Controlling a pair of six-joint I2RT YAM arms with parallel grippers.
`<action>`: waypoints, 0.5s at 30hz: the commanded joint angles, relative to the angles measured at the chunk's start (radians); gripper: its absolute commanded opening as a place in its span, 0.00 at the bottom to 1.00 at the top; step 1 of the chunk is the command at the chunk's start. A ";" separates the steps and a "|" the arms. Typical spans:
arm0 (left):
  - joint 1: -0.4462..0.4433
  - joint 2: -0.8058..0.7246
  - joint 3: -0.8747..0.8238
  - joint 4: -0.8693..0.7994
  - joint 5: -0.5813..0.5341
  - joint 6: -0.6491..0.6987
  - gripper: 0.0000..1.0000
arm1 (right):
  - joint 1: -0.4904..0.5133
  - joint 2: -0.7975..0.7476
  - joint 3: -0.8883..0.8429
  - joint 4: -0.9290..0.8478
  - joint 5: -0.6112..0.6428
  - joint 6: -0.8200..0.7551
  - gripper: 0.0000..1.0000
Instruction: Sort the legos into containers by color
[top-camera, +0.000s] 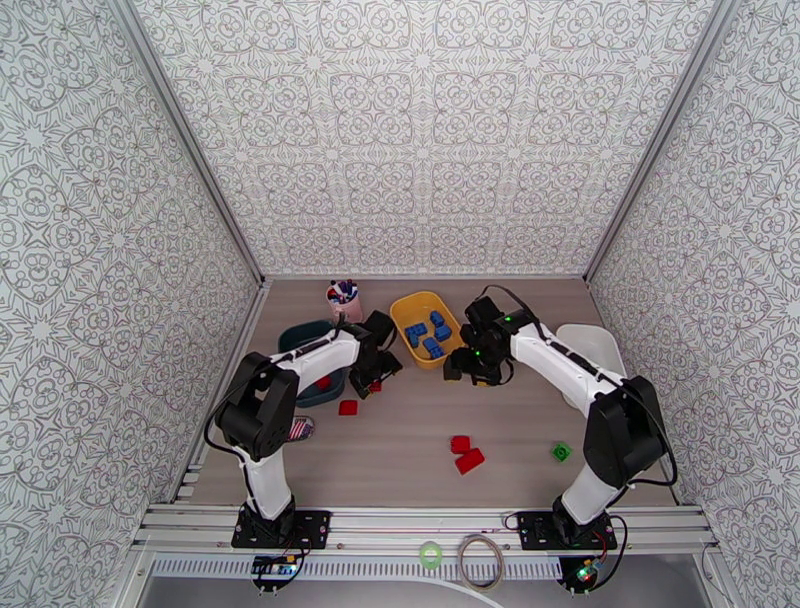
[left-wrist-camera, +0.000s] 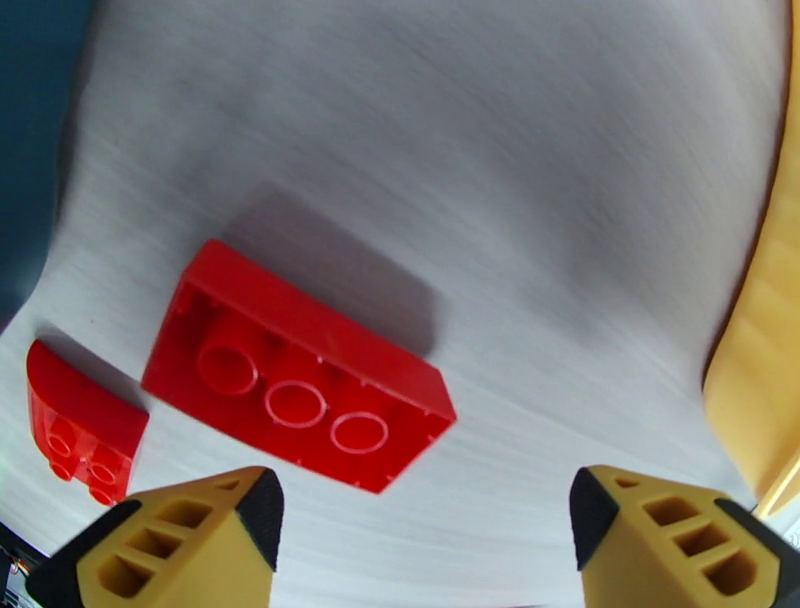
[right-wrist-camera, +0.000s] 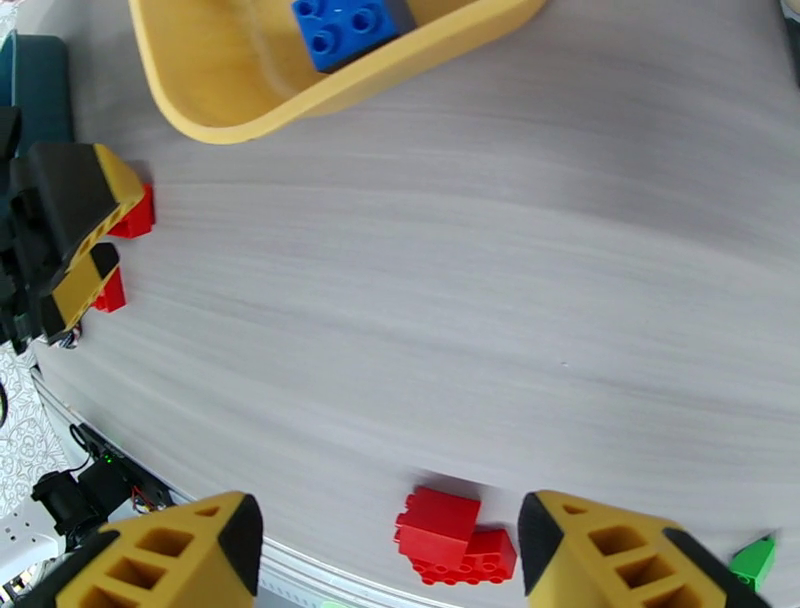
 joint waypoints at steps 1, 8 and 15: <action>0.022 0.020 -0.006 0.020 -0.018 -0.028 0.79 | -0.006 0.035 0.030 0.013 -0.040 -0.019 0.72; 0.048 0.051 0.029 0.005 -0.026 -0.019 0.78 | -0.005 0.074 0.081 0.002 -0.051 -0.032 0.72; 0.062 0.108 0.102 -0.017 -0.024 -0.001 0.75 | -0.007 0.086 0.086 0.003 -0.053 -0.032 0.72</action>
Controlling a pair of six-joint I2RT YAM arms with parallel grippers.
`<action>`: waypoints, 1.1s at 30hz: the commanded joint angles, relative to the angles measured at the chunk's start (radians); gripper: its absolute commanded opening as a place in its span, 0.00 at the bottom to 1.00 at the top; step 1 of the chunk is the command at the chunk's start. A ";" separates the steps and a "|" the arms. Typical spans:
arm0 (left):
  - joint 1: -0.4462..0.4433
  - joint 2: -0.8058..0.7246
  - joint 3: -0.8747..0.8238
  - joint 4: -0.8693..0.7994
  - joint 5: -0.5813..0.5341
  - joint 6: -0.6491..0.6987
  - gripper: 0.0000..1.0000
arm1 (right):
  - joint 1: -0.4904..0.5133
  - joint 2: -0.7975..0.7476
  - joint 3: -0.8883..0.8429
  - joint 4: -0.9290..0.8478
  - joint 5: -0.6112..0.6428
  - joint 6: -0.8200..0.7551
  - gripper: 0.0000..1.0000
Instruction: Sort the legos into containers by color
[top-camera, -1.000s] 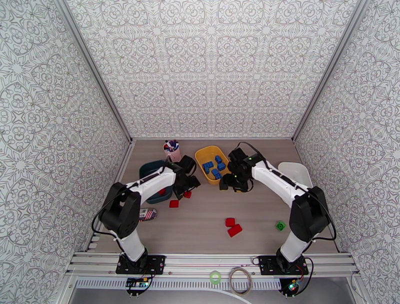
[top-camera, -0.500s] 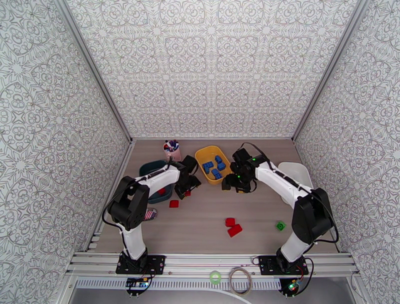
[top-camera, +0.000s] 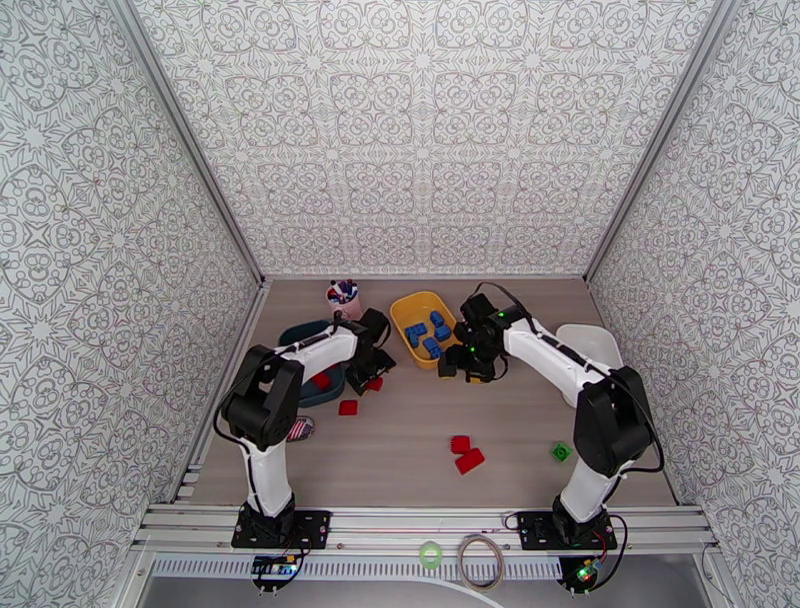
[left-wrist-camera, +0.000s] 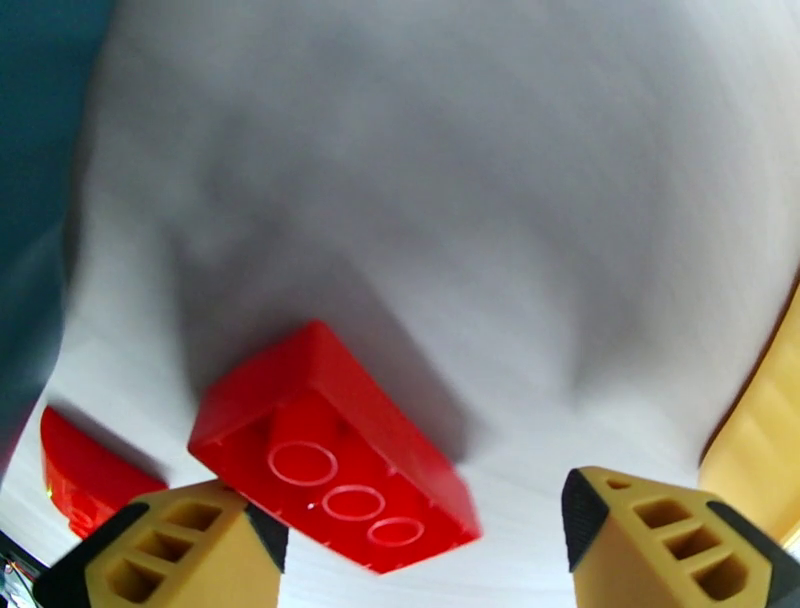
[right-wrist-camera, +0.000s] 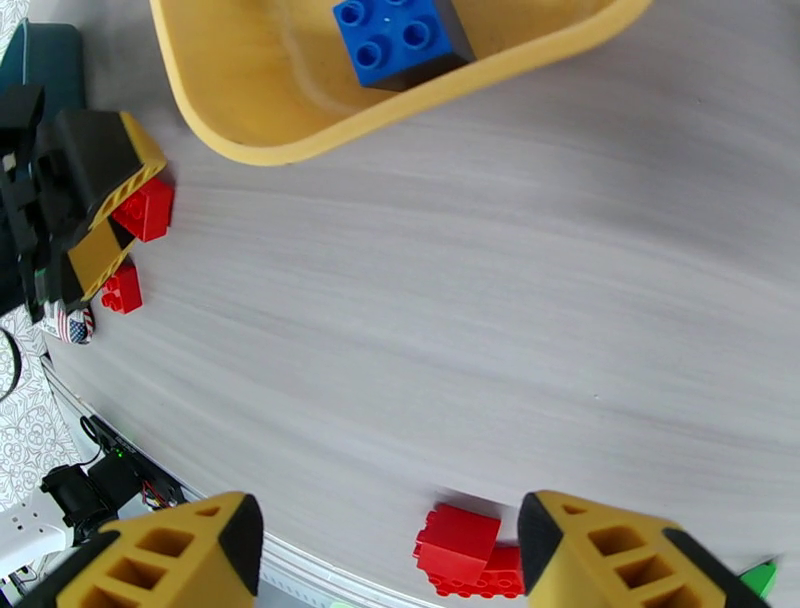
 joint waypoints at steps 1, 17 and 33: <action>0.009 0.040 0.066 -0.033 -0.022 0.012 0.75 | -0.006 0.018 0.030 0.002 -0.015 -0.010 0.72; -0.017 0.154 0.179 -0.199 -0.045 0.176 0.57 | -0.016 0.015 0.020 0.020 -0.014 0.002 0.70; -0.073 0.101 0.253 -0.250 -0.073 0.299 0.35 | -0.016 0.001 0.005 0.062 -0.065 0.043 0.70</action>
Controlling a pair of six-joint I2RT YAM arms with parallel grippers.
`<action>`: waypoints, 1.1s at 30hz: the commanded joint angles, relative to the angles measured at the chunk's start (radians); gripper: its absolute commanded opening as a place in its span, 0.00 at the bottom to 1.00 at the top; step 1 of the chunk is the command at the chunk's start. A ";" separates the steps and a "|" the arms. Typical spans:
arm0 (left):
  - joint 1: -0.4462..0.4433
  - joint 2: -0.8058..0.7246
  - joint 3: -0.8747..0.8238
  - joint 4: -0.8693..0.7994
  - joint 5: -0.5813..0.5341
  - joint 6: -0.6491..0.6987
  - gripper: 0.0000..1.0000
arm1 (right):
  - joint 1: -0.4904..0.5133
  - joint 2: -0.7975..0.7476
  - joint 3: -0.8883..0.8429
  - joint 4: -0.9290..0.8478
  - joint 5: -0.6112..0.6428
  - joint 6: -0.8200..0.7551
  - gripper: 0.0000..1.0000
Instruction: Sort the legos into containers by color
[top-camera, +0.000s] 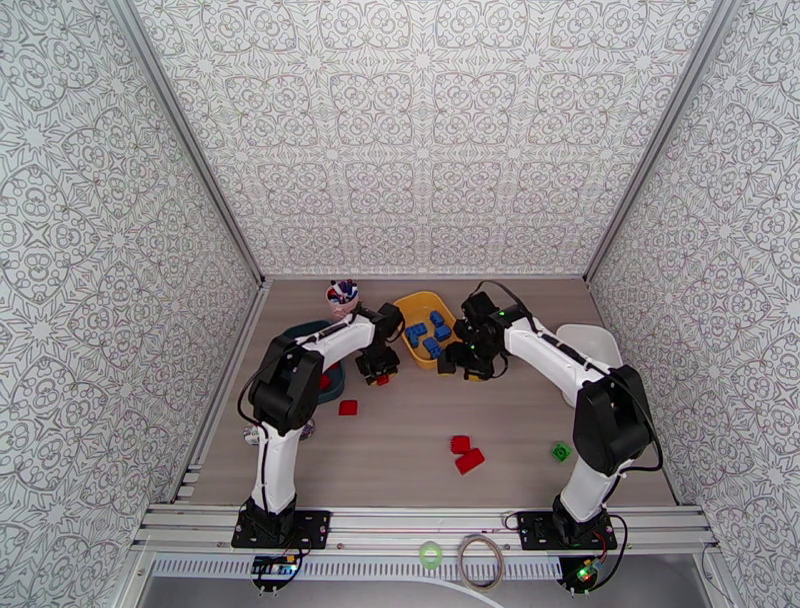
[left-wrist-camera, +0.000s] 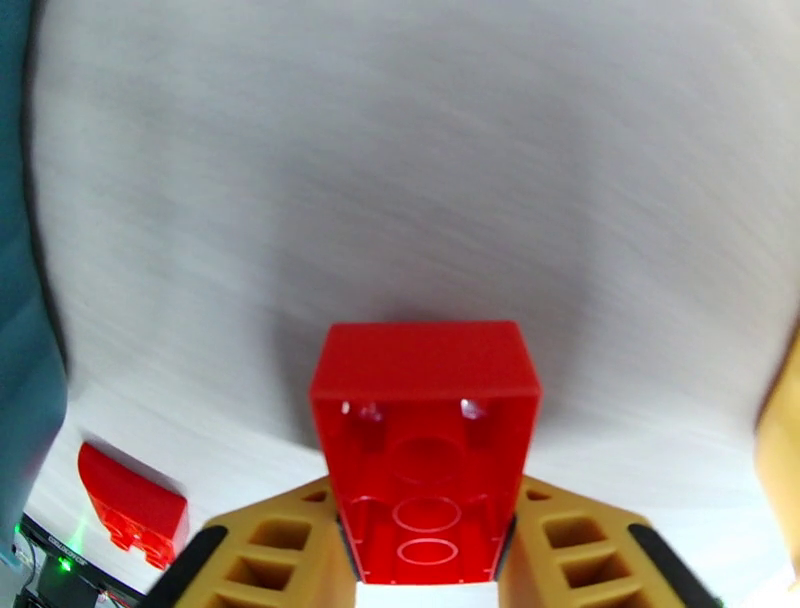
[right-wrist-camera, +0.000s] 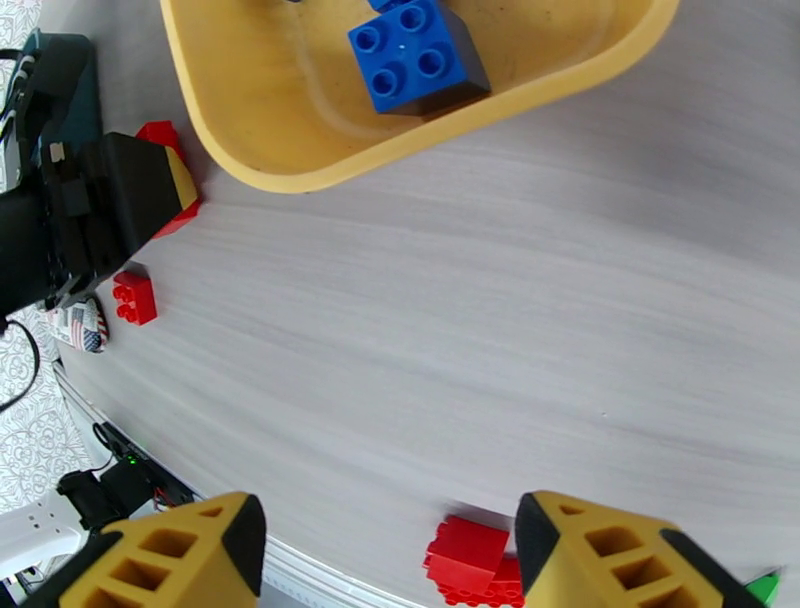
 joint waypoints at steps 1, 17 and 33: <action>-0.015 -0.057 0.020 -0.016 -0.019 0.053 0.34 | -0.006 -0.005 0.006 0.030 -0.036 0.031 0.70; -0.025 -0.315 -0.061 0.046 -0.001 0.126 0.30 | 0.133 0.085 0.162 0.069 -0.097 0.082 0.71; 0.338 -0.588 -0.241 0.002 0.049 0.234 0.32 | 0.254 0.242 0.393 0.135 -0.179 0.144 0.71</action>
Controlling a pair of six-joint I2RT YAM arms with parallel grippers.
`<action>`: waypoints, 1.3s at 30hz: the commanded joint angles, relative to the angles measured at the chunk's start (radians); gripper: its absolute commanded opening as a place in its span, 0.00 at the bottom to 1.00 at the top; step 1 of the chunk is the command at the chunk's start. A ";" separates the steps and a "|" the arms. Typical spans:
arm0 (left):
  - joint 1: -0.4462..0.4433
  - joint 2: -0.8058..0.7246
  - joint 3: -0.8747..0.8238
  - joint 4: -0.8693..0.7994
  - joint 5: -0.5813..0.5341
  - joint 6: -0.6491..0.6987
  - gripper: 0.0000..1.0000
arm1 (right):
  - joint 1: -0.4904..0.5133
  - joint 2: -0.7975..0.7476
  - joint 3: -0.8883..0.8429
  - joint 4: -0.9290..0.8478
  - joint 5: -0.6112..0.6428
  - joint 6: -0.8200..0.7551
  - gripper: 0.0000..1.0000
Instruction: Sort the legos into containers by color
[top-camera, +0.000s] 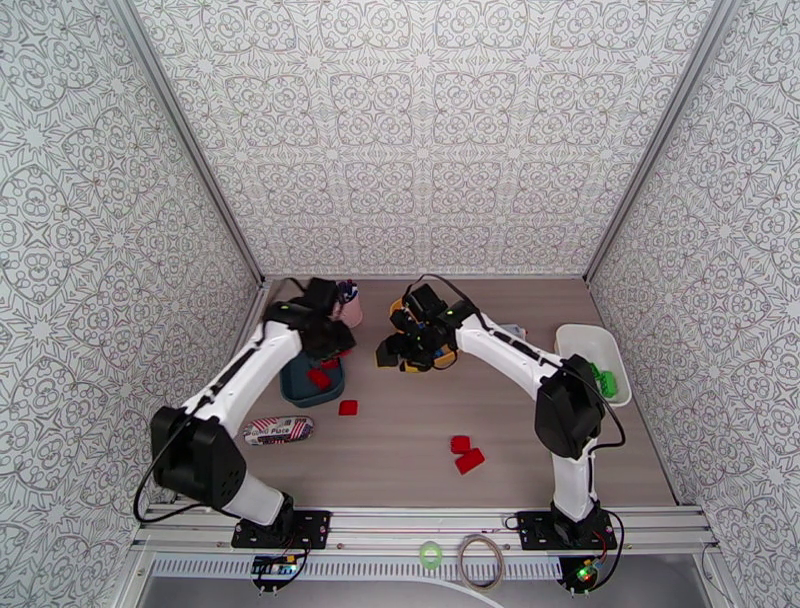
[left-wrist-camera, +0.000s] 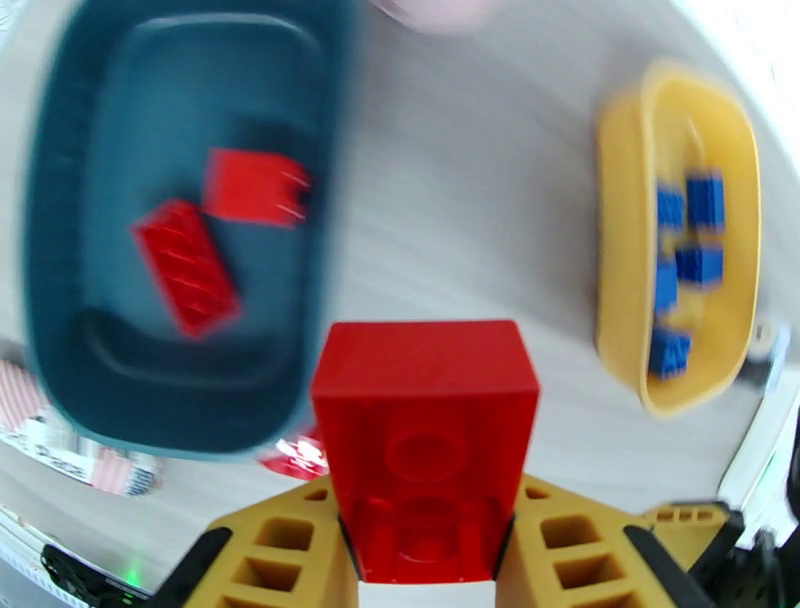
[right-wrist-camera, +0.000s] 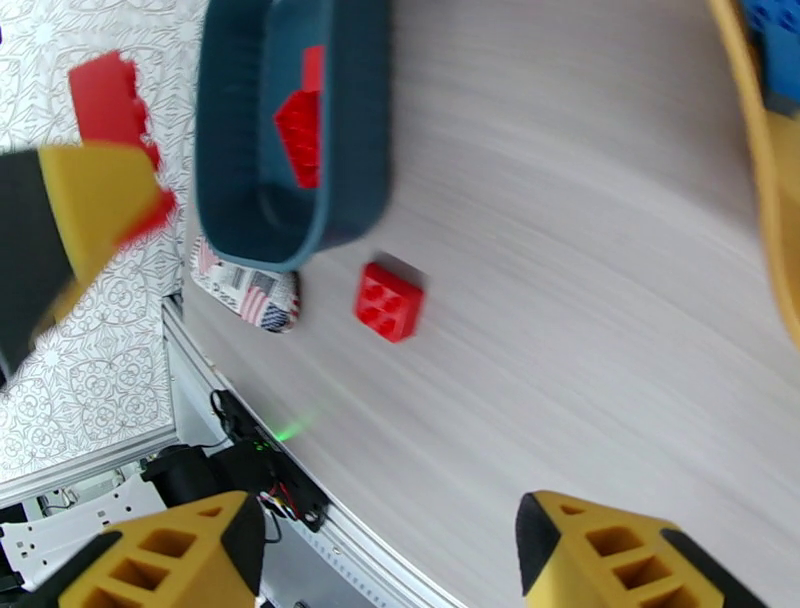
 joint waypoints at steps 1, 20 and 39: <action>0.079 -0.006 -0.029 -0.041 0.039 0.073 0.32 | 0.004 0.021 0.051 -0.001 -0.005 0.021 0.71; 0.008 -0.079 -0.081 -0.115 -0.041 0.121 0.83 | -0.012 -0.131 -0.179 -0.152 0.225 -0.044 0.73; -0.660 0.062 -0.109 0.186 0.165 0.303 0.86 | -0.367 -0.481 -0.694 -0.154 0.204 0.034 0.73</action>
